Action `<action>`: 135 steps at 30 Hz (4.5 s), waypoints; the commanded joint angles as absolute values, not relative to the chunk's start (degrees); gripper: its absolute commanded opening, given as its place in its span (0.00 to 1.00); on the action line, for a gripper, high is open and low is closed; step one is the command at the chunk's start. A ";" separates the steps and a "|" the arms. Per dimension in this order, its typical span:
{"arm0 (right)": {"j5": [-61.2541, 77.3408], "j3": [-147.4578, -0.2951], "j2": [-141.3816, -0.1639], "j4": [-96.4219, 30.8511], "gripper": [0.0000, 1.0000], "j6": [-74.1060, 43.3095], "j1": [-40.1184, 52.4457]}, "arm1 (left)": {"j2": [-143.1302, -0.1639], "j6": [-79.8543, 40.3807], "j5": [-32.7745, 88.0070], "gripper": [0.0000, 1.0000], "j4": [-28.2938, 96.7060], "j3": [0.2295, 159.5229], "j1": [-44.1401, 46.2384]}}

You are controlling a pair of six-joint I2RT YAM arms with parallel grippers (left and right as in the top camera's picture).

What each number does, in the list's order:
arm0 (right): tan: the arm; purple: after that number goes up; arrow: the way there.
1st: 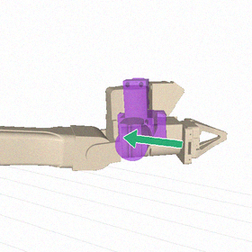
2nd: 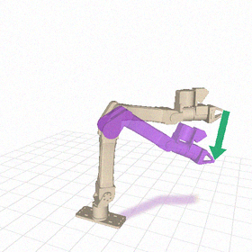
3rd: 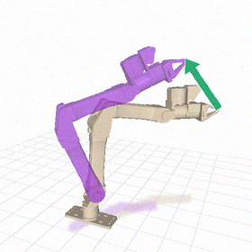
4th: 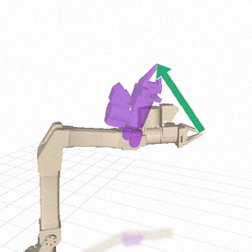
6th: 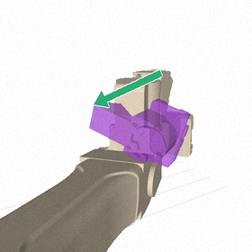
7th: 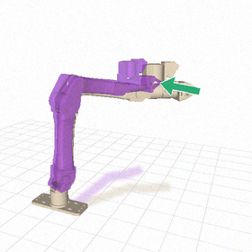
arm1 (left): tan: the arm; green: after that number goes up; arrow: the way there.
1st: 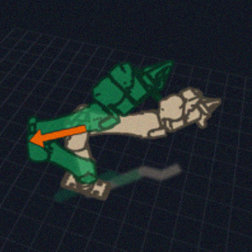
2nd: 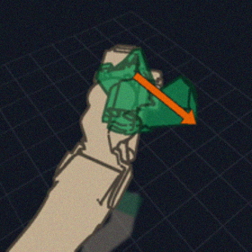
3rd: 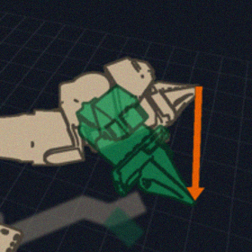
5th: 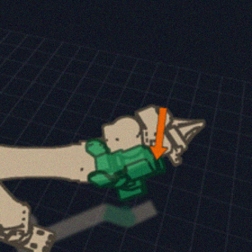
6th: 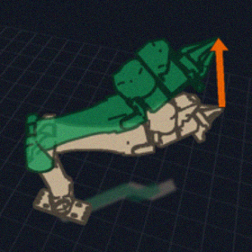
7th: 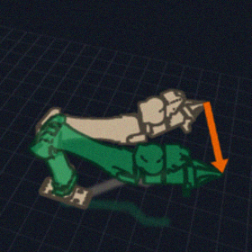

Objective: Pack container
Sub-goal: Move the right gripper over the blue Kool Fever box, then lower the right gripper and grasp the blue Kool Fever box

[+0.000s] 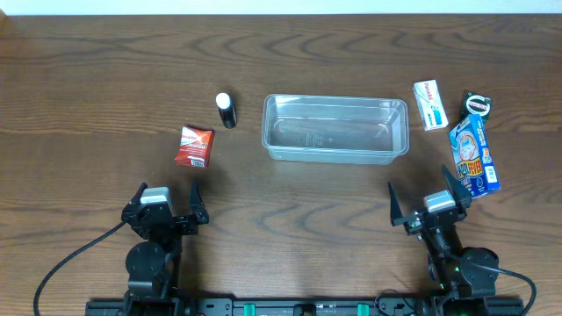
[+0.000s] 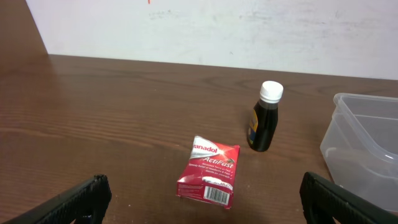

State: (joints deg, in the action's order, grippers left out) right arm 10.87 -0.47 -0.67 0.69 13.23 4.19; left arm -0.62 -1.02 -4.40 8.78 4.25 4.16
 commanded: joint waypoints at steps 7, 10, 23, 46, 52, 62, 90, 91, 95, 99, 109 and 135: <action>0.01 -12.69 -4.56 -9.37 0.99 10.87 2.63 | -0.34 -0.01 -3.42 0.98 10.24 3.90 3.81; -3.64 -20.99 -10.83 -15.57 0.99 11.22 0.64 | -0.34 0.01 -3.42 0.98 10.24 3.90 3.81; 13.30 -59.00 -52.62 -41.30 0.99 17.61 -13.96 | -0.34 -0.01 -3.42 0.98 10.24 3.90 3.81; 11.40 -76.38 -72.84 -54.22 0.99 20.91 -27.90 | -0.34 0.01 -3.42 0.98 10.24 3.90 3.81; 12.97 -76.34 -80.05 -54.89 0.99 24.29 -28.42 | -0.34 0.01 -3.42 0.98 10.24 3.90 3.81; 13.13 -76.34 -91.68 -53.95 0.84 25.41 -28.42 | -0.34 -0.01 -3.42 0.98 10.24 3.90 3.81; -0.58 -76.34 -99.13 -49.67 0.59 23.92 -19.16 | -0.34 -0.01 -3.42 0.98 10.24 3.90 3.81; -0.38 -76.34 -99.26 -49.76 0.58 23.44 -19.16 | -0.34 0.01 -3.42 0.98 10.24 3.90 3.81; 1.48 -76.27 -100.09 -50.41 0.57 22.85 -19.16 | -0.34 0.01 -3.42 0.98 10.24 3.90 3.81; 1.52 -76.27 -101.16 -51.13 0.52 22.72 -19.18 | -0.34 0.01 -3.42 0.98 10.24 3.90 3.81; 1.52 -76.03 -101.38 -51.90 0.47 21.17 -19.53 | -0.34 -0.01 -3.42 0.98 10.24 3.90 3.81; 0.84 -75.94 -101.38 -51.88 0.06 21.19 -19.53 | -0.34 0.01 -3.42 0.98 10.24 3.90 3.81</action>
